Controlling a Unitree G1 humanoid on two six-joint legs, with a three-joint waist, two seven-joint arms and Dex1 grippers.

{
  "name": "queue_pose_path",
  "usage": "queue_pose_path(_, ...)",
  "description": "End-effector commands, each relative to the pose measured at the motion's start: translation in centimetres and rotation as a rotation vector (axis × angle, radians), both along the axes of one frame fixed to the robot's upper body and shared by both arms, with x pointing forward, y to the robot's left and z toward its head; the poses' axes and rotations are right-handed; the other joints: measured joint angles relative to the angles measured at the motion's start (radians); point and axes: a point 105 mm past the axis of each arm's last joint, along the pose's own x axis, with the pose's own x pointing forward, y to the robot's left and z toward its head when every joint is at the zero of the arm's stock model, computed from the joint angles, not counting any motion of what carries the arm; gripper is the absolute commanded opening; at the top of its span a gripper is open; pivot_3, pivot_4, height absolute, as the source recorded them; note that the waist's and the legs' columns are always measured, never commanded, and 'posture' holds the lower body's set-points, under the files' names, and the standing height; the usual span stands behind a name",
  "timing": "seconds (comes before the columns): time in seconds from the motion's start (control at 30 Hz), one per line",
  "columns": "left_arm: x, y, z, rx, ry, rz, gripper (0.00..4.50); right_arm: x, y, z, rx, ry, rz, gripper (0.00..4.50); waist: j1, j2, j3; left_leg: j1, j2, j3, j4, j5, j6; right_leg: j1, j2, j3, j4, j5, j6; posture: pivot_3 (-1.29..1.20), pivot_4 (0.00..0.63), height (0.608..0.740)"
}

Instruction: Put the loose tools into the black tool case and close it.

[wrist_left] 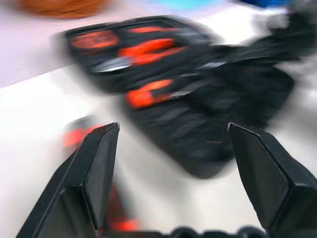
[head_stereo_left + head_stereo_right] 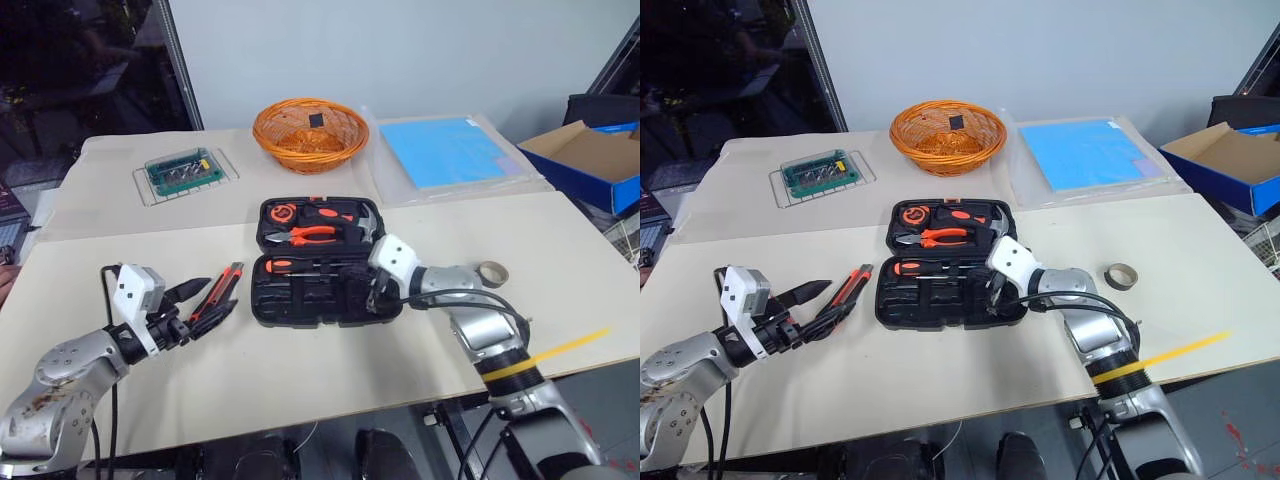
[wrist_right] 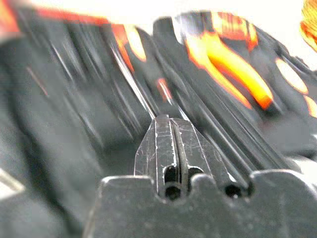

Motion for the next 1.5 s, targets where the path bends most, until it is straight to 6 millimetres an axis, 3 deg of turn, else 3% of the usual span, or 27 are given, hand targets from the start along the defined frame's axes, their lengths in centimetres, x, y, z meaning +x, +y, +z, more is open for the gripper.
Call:
queue_pose_path(0.03,0.3,3.1,0.0,0.039,0.072,0.169,3.75,-4.7,-1.0,3.6,0.044,-0.028,0.173,1.11,0.011,0.000,0.000,0.000,0.000,-0.001,0.000,-0.001,0.001,0.001,0.000,-0.001,-0.001,0.000,0.000,0.00,0.150,0.740)
queue_pose_path(0.13,0.8,6.7,0.2,0.039,0.085,0.406,3.75,-7.1,-1.1,3.7,0.014,0.006,0.235,2.17,0.025,-0.001,0.000,0.001,0.000,-0.001,0.000,-0.003,0.002,0.000,0.000,-0.002,-0.003,-0.001,0.002,0.00,0.150,0.740)
queue_pose_path(0.17,0.6,7.2,0.3,0.050,0.089,0.457,3.75,-7.4,-1.0,3.9,0.015,0.005,0.239,2.30,0.026,-0.002,0.000,0.001,0.000,-0.002,0.000,-0.004,0.002,0.001,-0.001,-0.002,-0.004,-0.001,0.002,0.00,0.150,0.740)
queue_pose_path(0.2,0.4,7.4,0.4,0.058,0.091,0.482,3.75,-7.5,-1.0,4.1,0.015,0.004,0.238,2.94,0.024,-0.002,0.000,0.000,0.000,-0.002,0.000,-0.004,0.002,0.001,-0.001,-0.002,-0.003,-0.001,0.002,0.00,0.150,0.740)
queue_pose_path(0.37,-1.7,6.0,-0.6,0.012,0.146,0.639,3.75,-7.8,-1.9,3.9,-0.005,-0.011,0.238,4.46,0.025,-0.002,0.000,0.001,0.000,-0.001,0.000,-0.004,0.002,0.001,-0.002,-0.001,-0.003,-0.001,0.001,0.00,0.150,0.740)
queue_pose_path(0.5,-1.6,4.0,-1.3,-0.058,0.180,0.695,3.75,-8.1,-2.0,3.9,-0.014,-0.021,0.264,4.49,0.039,-0.005,0.001,0.000,-0.001,-0.001,0.000,-0.003,0.001,0.002,-0.001,-0.001,-0.003,-0.001,0.001,0.00,0.150,0.740)
queue_pose_path(0.6,-1.9,3.9,-2.5,-0.021,0.238,0.760,3.75,-8.4,-2.1,4.2,-0.013,-0.032,0.275,4.49,0.045,-0.006,0.001,0.001,0.000,-0.002,0.001,-0.003,0.000,0.002,-0.001,-0.001,-0.002,0.000,0.001,0.00,0.150,0.740)
queue_pose_path(0.73,-1.0,2.2,-3.3,-0.034,0.264,0.714,3.75,-8.6,-2.4,4.3,-0.025,-0.039,0.278,4.49,0.047,-0.006,0.001,0.001,-0.001,-0.002,0.001,-0.003,-0.001,0.002,-0.001,-0.001,-0.002,0.000,0.000,0.00,0.150,0.740)
queue_pose_path(0.93,0.1,1.3,-4.0,-0.082,0.286,0.705,3.75,-8.8,-2.5,4.4,-0.038,-0.041,0.276,4.49,0.052,-0.006,0.001,0.001,-0.001,-0.002,0.001,-0.003,0.000,0.003,-0.001,-0.001,-0.002,0.000,0.000,0.00,0.150,0.740)
queue_pose_path(1.1,0.3,1.9,-5.3,-0.062,0.330,0.768,3.75,-8.7,-2.9,4.6,-0.053,-0.050,0.256,4.49,0.056,-0.005,0.001,0.002,-0.001,-0.002,0.001,-0.003,-0.001,0.003,-0.001,-0.001,-0.002,0.000,0.000,0.00,0.150,0.740)
queue_pose_path(1.13,0.4,1.6,-5.4,-0.067,0.332,0.767,3.22,-8.7,-2.8,4.6,-0.055,-0.051,0.257,4.50,0.056,-0.005,0.001,0.002,0.000,-0.002,0.001,-0.003,-0.001,0.003,-0.002,-0.001,-0.002,0.000,0.000,0.00,0.150,0.740)
queue_pose_path(1.17,0.4,1.4,-5.5,-0.071,0.333,0.766,3.09,-8.8,-2.8,4.6,-0.056,-0.051,0.259,4.50,0.055,-0.005,0.001,0.002,0.000,-0.002,0.001,-0.002,-0.001,0.003,-0.002,-0.001,-0.002,0.000,0.000,0.00,0.150,0.740)
queue_pose_path(1.4,0.8,1.1,-4.5,-0.107,0.258,0.724,0.48,-8.8,-2.8,4.4,-0.054,-0.045,0.253,4.50,0.063,-0.004,0.000,0.002,-0.001,-0.002,0.001,-0.003,-0.001,0.003,-0.002,-0.001,-0.002,0.000,0.000,0.00,0.150,0.740)
queue_pose_path(1.5,1.2,0.3,-1.3,-0.156,0.104,0.544,0.47,-8.9,-2.7,4.2,-0.042,-0.043,0.245,4.50,0.064,-0.005,0.001,0.001,0.000,-0.002,0.001,-0.003,0.000,0.002,-0.002,-0.001,-0.002,0.000,0.000,0.00,0.150,0.740)
